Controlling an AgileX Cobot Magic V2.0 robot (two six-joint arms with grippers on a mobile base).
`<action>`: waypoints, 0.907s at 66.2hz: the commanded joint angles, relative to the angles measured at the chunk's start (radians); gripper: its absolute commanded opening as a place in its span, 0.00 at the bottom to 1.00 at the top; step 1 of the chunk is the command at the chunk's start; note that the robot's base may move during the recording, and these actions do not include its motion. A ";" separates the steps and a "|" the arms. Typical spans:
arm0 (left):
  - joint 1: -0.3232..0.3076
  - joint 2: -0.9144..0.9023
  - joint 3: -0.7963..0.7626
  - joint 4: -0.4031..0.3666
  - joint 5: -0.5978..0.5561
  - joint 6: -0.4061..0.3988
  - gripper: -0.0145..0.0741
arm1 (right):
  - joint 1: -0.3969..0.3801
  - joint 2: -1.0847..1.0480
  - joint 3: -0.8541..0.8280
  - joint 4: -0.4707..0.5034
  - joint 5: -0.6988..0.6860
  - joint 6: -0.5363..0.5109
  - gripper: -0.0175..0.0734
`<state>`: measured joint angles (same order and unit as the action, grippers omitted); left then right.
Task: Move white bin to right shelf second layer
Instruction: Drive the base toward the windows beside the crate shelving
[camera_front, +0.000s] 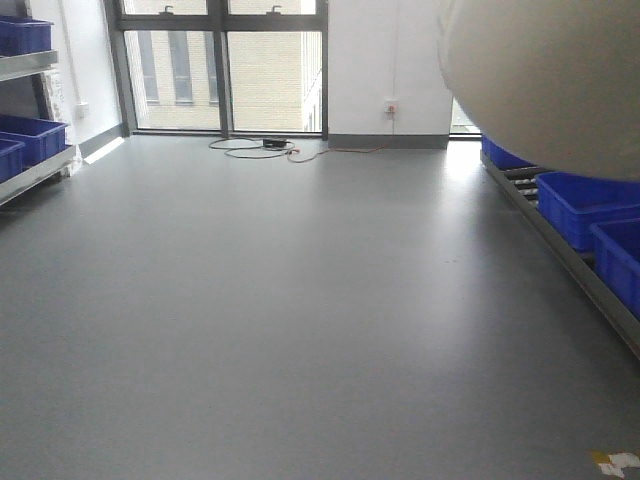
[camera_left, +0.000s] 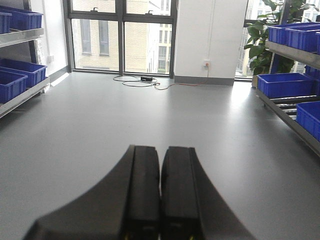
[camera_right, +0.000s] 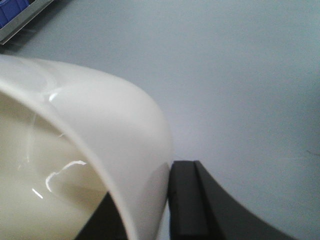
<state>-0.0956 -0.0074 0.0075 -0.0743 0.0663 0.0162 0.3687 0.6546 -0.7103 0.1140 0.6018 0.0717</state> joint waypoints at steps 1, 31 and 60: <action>-0.006 -0.002 0.037 -0.001 -0.086 -0.007 0.26 | -0.001 -0.002 -0.029 0.004 -0.089 -0.001 0.25; -0.006 -0.002 0.037 -0.001 -0.086 -0.007 0.26 | -0.001 -0.002 -0.029 0.004 -0.089 -0.001 0.25; -0.006 -0.002 0.037 -0.001 -0.086 -0.007 0.26 | -0.001 -0.002 -0.029 0.004 -0.089 -0.001 0.25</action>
<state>-0.0956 -0.0074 0.0075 -0.0743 0.0663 0.0162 0.3687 0.6546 -0.7103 0.1140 0.6018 0.0717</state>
